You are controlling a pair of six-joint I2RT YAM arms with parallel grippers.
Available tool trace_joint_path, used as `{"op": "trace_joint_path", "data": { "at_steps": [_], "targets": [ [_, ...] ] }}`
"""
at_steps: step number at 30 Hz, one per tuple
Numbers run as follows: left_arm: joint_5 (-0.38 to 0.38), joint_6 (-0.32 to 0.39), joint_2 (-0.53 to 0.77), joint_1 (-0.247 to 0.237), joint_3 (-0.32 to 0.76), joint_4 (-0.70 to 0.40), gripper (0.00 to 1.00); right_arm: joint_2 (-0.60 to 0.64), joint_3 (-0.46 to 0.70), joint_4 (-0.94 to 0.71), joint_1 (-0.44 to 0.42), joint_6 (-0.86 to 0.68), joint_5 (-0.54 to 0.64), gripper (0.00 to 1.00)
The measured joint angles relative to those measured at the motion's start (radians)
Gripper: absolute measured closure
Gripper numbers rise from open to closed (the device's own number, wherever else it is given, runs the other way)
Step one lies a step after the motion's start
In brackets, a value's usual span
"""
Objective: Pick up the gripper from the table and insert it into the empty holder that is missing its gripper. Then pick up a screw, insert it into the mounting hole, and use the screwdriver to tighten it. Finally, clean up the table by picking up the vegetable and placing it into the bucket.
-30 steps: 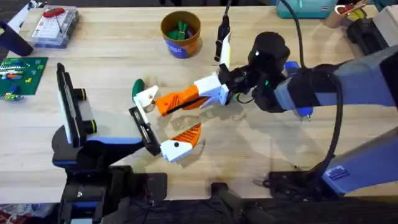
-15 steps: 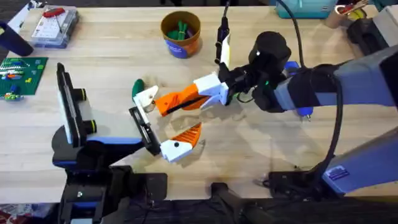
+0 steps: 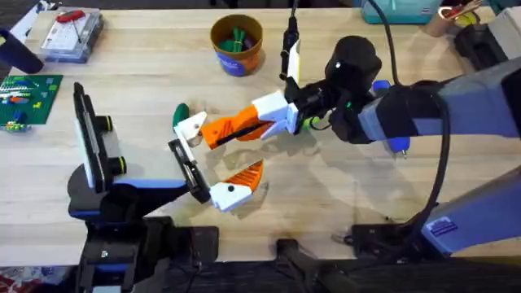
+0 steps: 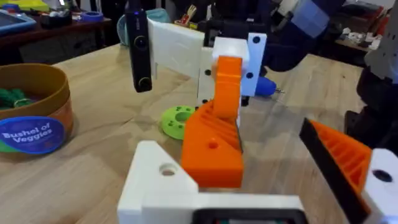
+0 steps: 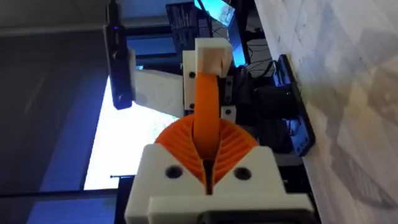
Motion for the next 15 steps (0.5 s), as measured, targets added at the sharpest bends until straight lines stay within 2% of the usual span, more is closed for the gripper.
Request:
{"op": "trace_joint_path", "data": {
  "at_steps": [15],
  "targets": [
    [0.0, 0.0, 0.0, 0.0, 0.0, 0.0, 0.014, 0.0, 0.001, -0.027, 0.01, -0.008, 0.0, 0.982]
  ]
}}
